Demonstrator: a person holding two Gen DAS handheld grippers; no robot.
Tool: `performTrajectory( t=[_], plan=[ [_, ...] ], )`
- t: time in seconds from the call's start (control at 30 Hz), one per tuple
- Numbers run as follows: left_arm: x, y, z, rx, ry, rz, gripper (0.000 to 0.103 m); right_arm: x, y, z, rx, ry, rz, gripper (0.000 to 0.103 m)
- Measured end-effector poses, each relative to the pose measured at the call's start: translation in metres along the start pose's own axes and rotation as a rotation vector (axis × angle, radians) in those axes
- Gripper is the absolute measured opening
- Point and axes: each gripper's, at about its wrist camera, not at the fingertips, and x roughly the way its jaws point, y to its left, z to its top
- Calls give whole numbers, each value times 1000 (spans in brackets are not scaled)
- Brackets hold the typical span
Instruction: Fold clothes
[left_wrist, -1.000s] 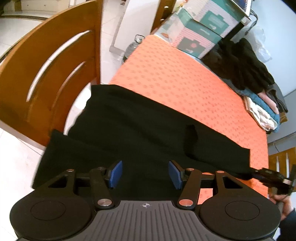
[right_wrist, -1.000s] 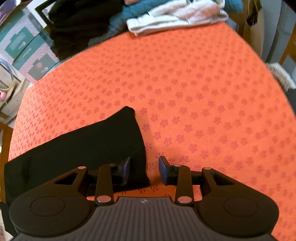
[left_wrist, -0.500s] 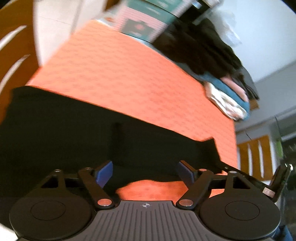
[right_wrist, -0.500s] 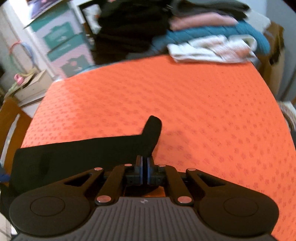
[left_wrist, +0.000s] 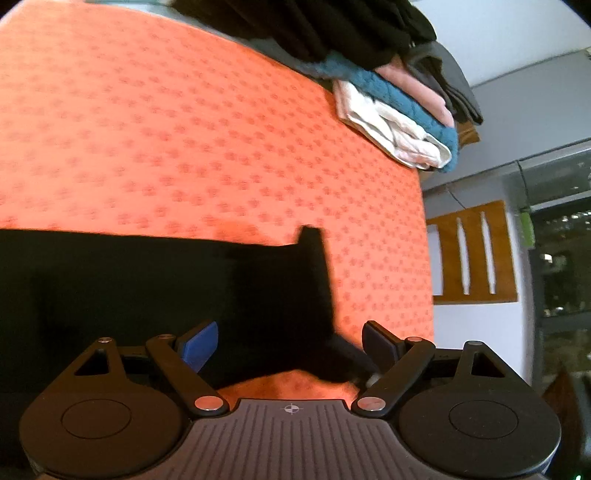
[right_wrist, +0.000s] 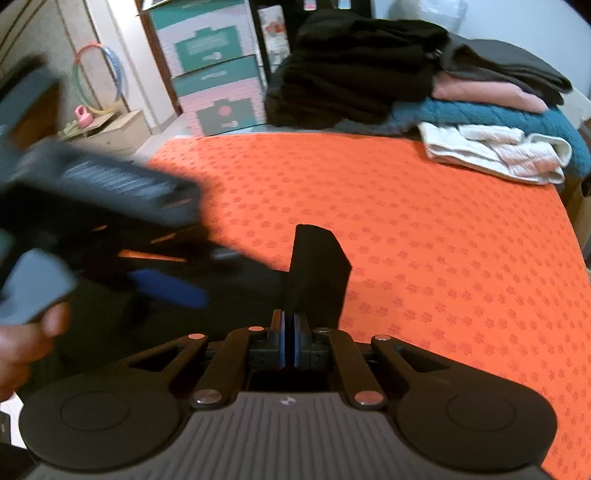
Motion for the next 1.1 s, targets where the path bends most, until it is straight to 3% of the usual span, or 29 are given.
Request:
performTrajectory(
  t=[0.13, 0.23, 0.33, 0.4, 0.5, 0.67, 0.8, 0.9, 1.1],
  plan=[
    [20, -2, 10, -20, 20, 1, 83, -1, 13, -1, -19, -2, 32, 5],
    [28, 2, 12, -38, 21, 19, 72, -3, 24, -1, -35, -4, 52, 5],
    [30, 11, 11, -69, 16, 29, 51, -4, 35, -1, -57, -6, 60, 5],
    [28, 17, 9, -76, 3, 34, 24, -4, 41, -2, -73, -7, 65, 5],
    [22, 24, 7, -67, -25, 44, 9, -5, 49, -2, -92, -10, 68, 5],
    [1, 36, 3, -52, -58, 7, 7, -12, 57, -2, -77, -31, 118, 8],
    [-18, 52, 6, -48, -72, 20, 7, -23, 53, -4, -8, -54, 182, 18],
    [-40, 70, 9, -43, -89, 38, 7, -24, 46, -15, 24, -39, 140, 34],
    [-88, 104, 10, 2, -136, 86, 7, -27, 32, -36, 88, -7, 55, 36]
  ],
)
